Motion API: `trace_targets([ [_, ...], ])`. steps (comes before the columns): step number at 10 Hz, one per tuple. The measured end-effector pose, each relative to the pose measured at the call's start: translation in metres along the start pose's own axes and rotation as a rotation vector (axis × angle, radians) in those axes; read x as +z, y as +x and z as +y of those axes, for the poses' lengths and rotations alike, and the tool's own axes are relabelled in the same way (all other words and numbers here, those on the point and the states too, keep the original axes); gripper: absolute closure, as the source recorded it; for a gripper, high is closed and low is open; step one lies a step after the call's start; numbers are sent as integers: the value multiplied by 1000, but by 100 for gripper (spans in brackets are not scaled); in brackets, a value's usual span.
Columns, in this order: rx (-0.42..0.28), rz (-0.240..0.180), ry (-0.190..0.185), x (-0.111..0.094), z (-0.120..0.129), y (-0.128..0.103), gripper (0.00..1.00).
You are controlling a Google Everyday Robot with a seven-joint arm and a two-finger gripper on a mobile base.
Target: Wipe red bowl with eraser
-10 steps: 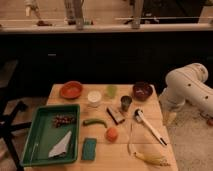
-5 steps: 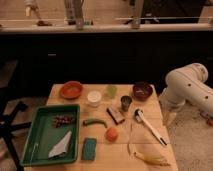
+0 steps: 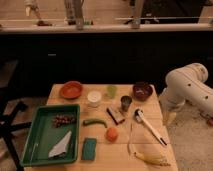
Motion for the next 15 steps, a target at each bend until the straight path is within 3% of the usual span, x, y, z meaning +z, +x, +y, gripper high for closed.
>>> trace_targets([
  [9,15,-1,3,0,-1,0,20],
  [11,140,-28,13,1,-1,-10,20],
  [13,287,-75,7,6,-3,-35,20],
  [15,354,-100,1,13,-3,-50,20],
])
